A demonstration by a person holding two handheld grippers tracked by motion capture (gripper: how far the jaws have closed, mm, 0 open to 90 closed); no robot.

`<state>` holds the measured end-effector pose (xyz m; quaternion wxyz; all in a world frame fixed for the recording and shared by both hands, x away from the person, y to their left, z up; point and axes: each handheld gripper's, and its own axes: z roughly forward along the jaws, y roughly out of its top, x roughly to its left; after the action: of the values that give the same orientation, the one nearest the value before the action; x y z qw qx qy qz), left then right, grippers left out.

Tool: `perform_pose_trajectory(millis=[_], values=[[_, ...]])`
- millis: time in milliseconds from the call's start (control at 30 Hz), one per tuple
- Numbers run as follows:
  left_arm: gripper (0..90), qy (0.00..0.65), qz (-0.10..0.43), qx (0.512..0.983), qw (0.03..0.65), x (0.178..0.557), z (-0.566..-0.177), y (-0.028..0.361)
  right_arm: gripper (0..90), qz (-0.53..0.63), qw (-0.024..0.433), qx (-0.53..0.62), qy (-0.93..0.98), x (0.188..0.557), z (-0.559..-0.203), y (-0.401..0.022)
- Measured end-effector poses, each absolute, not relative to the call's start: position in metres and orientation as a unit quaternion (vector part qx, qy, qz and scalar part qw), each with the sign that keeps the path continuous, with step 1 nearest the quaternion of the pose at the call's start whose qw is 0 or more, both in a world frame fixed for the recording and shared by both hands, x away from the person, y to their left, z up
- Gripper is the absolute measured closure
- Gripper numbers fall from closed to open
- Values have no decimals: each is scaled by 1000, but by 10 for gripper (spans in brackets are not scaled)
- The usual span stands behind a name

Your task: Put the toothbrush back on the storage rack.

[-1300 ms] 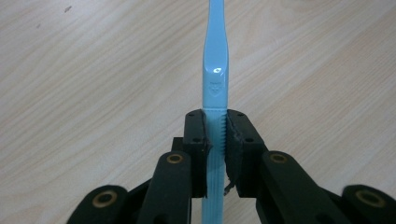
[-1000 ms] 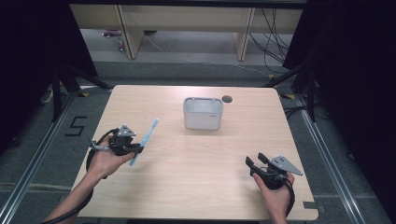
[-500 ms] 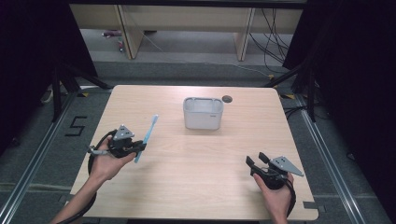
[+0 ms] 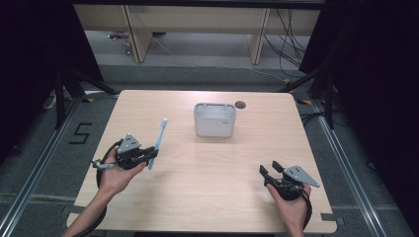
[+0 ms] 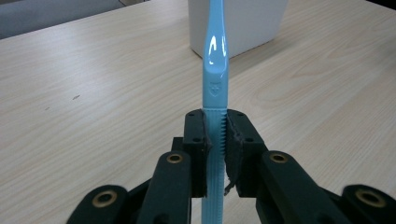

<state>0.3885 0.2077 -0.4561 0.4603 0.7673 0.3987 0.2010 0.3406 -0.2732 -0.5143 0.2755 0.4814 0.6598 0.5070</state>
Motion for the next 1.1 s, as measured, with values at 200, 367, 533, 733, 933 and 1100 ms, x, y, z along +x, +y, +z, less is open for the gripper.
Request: perform_pose_trajectory(millis=[200, 367, 533, 733, 933, 1100], values=[[787, 395, 204, 755, 483, 387, -460, 203, 442, 501, 282, 481, 662, 340, -514, -273], [787, 389, 205, 751, 493, 385, -462, 199, 450, 504, 267, 490, 659, 340, -514, -271], [787, 383, 207, 741, 511, 384, -464, 196, 468, 501, 274, 488, 660, 340, -514, -271], [787, 381, 210, 736, 519, 383, -463, 191, 498, 504, 276, 484, 660, 340, -514, -272], [787, 375, 210, 735, 525, 382, -463, 187, 509, 508, 276, 489, 653, 340, -512, -269], [786, 366, 213, 733, 531, 382, -463, 182, 512, 511, 277, 487, 652, 339, -505, -266]])
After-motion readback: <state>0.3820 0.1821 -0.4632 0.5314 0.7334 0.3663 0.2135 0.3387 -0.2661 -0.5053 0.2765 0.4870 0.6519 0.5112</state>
